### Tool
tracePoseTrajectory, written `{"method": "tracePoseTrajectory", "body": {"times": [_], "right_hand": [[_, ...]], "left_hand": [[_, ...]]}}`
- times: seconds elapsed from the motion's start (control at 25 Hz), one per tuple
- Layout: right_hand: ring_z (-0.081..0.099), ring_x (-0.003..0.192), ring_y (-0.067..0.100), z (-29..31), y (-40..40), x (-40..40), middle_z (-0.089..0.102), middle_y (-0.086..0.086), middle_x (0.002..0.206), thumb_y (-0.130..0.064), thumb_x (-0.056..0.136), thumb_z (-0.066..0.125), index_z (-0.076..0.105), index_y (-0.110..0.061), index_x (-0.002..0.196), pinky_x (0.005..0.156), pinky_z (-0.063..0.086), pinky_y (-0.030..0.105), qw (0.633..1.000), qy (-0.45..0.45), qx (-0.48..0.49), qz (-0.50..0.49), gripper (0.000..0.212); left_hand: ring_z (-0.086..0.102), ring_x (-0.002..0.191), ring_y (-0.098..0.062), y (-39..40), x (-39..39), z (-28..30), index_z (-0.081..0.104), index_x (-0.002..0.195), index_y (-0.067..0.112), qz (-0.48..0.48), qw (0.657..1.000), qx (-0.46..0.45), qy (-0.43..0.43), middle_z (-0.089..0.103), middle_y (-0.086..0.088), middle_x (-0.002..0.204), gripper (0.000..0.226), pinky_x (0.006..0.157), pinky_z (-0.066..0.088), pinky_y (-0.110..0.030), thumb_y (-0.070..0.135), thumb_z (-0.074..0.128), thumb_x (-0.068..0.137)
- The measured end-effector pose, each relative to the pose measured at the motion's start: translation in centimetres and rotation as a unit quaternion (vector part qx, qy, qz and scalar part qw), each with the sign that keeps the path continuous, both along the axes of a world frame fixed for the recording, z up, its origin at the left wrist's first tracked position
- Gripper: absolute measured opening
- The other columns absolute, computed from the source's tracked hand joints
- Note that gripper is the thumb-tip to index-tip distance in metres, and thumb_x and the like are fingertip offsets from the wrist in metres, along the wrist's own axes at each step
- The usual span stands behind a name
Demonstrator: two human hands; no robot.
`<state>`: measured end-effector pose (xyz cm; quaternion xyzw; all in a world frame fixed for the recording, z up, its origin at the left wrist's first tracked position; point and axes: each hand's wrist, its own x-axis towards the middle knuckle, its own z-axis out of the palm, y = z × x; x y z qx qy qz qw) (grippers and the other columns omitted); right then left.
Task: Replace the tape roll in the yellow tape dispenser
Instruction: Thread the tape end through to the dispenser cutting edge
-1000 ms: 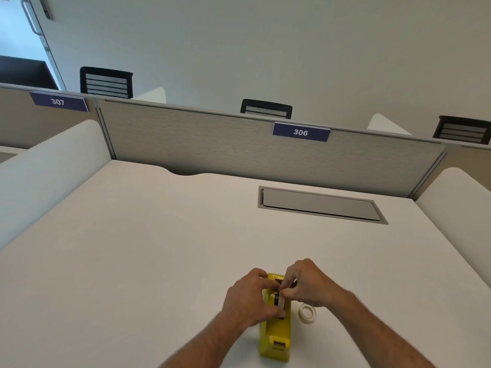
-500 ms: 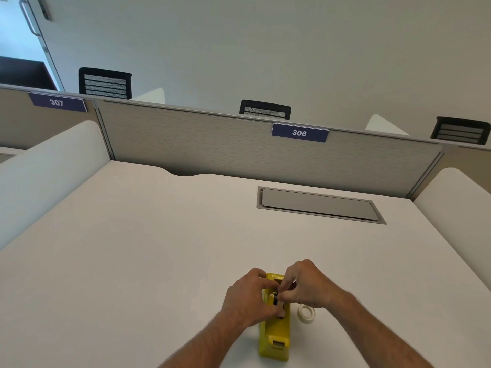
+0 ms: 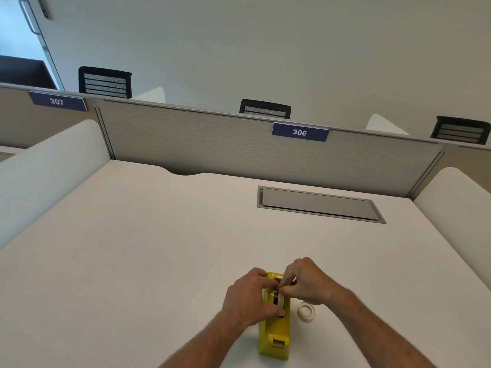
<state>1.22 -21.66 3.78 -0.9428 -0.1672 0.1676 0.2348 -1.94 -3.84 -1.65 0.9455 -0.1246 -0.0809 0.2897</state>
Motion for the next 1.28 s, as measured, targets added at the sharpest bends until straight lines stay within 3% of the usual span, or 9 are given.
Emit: {"method": "tracePoseTrajectory", "body": {"times": [0.24,0.44,0.68,1.12,1.28], "right_hand": [[0.068,0.079,0.011,-0.20,0.12,0.01,0.075,-0.008,0.087,-0.023,0.084,0.074,0.081,-0.023,0.093,0.069,0.057,0.016,1.000,-0.009,-0.009,-0.007,0.011],[0.069,0.082,0.006,0.16,-0.28,-0.21,0.077,-0.009,0.087,-0.024,0.079,0.077,0.082,-0.026,0.091,0.078,0.061,0.025,1.000,0.010,0.007,0.003,0.012],[0.066,0.085,0.011,0.35,-0.02,-0.28,0.075,-0.006,0.085,-0.023,0.078,0.077,0.082,-0.027,0.087,0.077,0.060,0.031,1.000,0.008,0.005,0.007,0.012],[0.067,0.080,0.011,-0.02,0.16,-0.13,0.073,-0.009,0.085,-0.022,0.079,0.075,0.082,-0.025,0.089,0.071,0.061,0.024,1.000,-0.004,-0.008,-0.011,0.012],[0.067,0.082,0.009,0.12,-0.15,-0.39,0.074,-0.008,0.084,-0.026,0.076,0.079,0.082,-0.027,0.086,0.074,0.061,0.029,1.000,0.009,0.006,-0.007,0.011]], "left_hand": [[0.052,0.118,-0.008,-0.02,0.00,-0.01,0.058,0.127,0.050,-0.002,1.000,0.006,0.005,0.047,0.018,0.140,0.071,0.089,0.046,-0.028,0.073,0.073,0.062],[0.053,0.114,-0.006,0.12,0.11,0.08,0.060,0.125,0.050,-0.004,1.000,-0.001,0.015,0.047,0.019,0.138,0.070,0.086,0.045,-0.026,0.073,0.074,0.060],[0.054,0.114,-0.005,0.23,0.28,0.29,0.059,0.124,0.054,-0.011,0.998,-0.039,0.047,0.044,0.018,0.140,0.062,0.090,0.050,-0.032,0.073,0.066,0.064],[0.054,0.119,-0.008,0.16,0.43,0.74,0.063,0.124,0.049,-0.014,0.999,-0.009,0.034,0.046,0.015,0.144,0.062,0.095,0.050,-0.036,0.071,0.070,0.067],[0.054,0.119,-0.008,0.22,0.38,0.70,0.063,0.123,0.051,-0.016,0.999,-0.007,0.033,0.046,0.016,0.144,0.060,0.094,0.050,-0.035,0.070,0.071,0.067]]}}
